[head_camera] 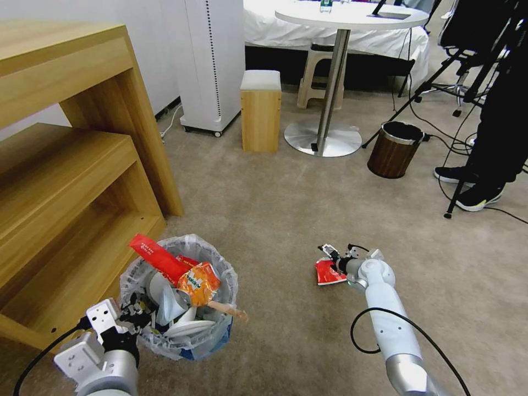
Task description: Pick up the trash bin and place the garbage on the floor into it.
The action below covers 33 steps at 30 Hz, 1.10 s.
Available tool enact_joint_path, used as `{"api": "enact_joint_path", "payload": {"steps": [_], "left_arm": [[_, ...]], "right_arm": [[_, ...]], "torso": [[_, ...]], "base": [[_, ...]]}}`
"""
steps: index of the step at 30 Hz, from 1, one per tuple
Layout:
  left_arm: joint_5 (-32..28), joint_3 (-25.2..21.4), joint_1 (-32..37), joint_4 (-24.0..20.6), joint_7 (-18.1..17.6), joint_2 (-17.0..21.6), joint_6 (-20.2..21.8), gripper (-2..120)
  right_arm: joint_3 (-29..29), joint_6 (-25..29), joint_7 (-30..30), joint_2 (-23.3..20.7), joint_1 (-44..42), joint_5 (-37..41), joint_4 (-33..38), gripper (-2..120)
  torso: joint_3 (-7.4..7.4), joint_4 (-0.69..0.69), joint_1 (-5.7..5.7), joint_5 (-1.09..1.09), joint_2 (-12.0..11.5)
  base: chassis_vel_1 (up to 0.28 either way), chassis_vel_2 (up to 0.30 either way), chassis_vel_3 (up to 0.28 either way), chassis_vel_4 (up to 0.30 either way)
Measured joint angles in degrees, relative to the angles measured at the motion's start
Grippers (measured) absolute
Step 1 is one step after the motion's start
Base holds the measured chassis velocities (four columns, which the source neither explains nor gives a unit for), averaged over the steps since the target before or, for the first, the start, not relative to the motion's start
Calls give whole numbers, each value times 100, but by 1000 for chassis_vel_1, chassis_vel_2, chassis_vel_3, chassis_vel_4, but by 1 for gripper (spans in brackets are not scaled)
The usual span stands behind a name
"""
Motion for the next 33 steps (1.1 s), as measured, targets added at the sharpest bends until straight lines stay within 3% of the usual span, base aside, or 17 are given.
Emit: {"api": "enact_joint_path", "payload": {"steps": [8,18,21,24,29,33], "left_arm": [[63,37,79,-2,0,-30,-19,1],[92,35,118,-4,1,-57,-66,1],[101,41,118,-6,2,-66,-70,1],[103,42,118,-6,3,-66,-72,1],[105,41,96,-6,4,-66,-73,1],[104,41,90,-6,4,-65,-74,1]], "right_arm": [[553,-247,53,47,168,138,-363,81],[734,-272,44,18,288,172,-522,78],[832,-272,38,-9,344,188,-608,65],[868,-271,32,-22,366,191,-647,60],[984,-250,-25,-66,431,184,-794,35],[1001,-241,-54,-83,442,167,-825,28]], "torso": [[0,0,0,-1,0],[0,0,0,-1,0],[0,1,0,-1,0],[0,0,0,-1,0],[0,0,0,-1,0],[0,1,0,-1,0]], "base": [[0,0,0,0],[0,0,0,0],[0,0,0,0],[0,0,0,0],[0,0,0,0],[0,0,0,0]]}}
